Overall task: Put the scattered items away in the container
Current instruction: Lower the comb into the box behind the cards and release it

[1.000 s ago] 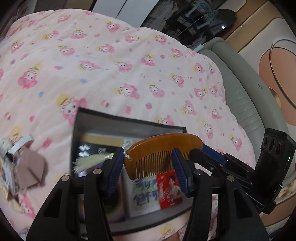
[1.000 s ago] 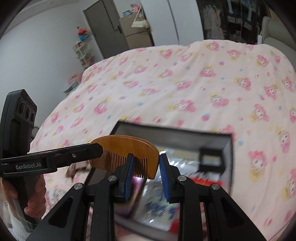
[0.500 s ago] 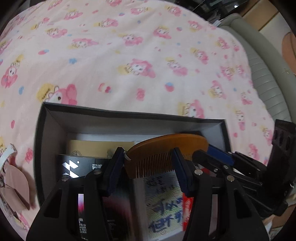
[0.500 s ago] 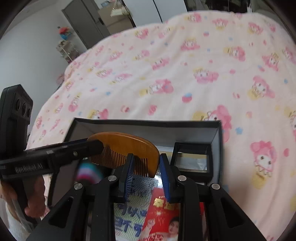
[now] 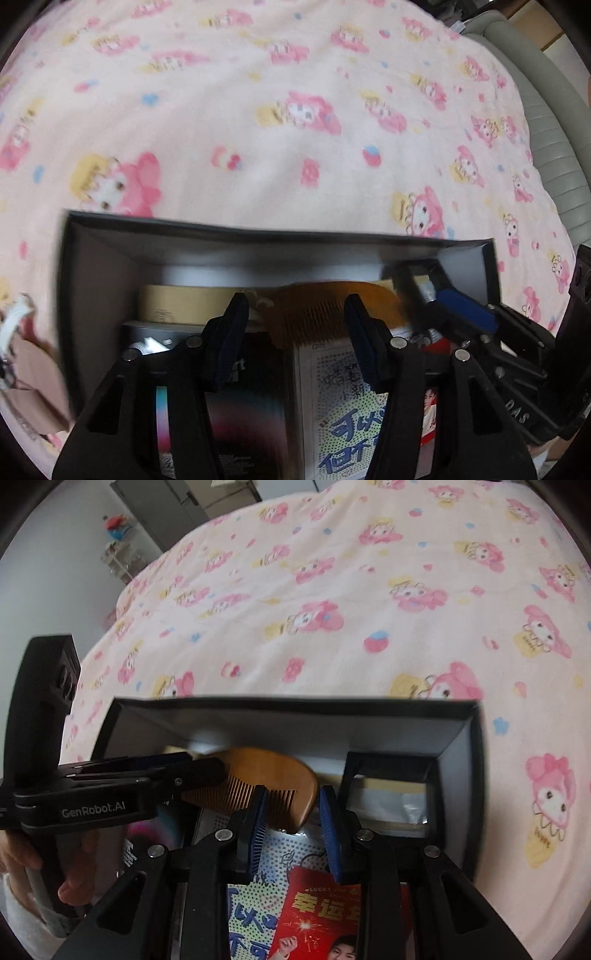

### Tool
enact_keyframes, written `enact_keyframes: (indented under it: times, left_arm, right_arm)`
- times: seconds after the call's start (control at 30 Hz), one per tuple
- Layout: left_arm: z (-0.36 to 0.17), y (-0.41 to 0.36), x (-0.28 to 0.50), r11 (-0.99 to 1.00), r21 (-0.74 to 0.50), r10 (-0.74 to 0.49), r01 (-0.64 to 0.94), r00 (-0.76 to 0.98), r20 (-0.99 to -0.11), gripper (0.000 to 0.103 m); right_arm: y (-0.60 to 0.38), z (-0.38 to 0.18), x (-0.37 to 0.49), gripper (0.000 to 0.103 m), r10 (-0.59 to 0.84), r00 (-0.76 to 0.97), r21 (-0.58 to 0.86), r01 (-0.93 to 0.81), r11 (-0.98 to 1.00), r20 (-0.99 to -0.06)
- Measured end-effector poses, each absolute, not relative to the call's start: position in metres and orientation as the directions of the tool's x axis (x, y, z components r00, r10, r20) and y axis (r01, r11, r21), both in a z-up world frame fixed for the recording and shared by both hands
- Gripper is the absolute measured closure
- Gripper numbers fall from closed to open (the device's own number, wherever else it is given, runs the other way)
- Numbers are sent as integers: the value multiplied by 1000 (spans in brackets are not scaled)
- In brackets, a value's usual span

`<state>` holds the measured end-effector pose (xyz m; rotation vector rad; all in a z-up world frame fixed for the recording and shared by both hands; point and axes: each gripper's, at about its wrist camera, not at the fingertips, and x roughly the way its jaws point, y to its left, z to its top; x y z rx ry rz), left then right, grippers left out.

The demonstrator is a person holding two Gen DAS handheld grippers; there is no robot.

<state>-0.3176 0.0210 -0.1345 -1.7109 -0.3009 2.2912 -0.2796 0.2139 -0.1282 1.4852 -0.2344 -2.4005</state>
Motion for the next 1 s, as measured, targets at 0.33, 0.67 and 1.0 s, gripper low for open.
enact_keyframes:
  times: [0.33, 0.67, 1.0]
  left_arm:
    - [-141, 33, -295, -960, -233, 267, -155, -254, -930, 64]
    - [-138, 35, -312, -957, -270, 289, -105, -334, -897, 66]
    - [-162, 44, -324, -959, -274, 284, -73, -271, -920, 66]
  right_arm:
    - [207, -121, -256, 78, -281, -432, 201, 222, -954, -857]
    - [208, -133, -270, 79, -269, -428, 196, 207, -959, -863]
    - [207, -134, -272, 79, -292, -399, 231, 195, -953, -869]
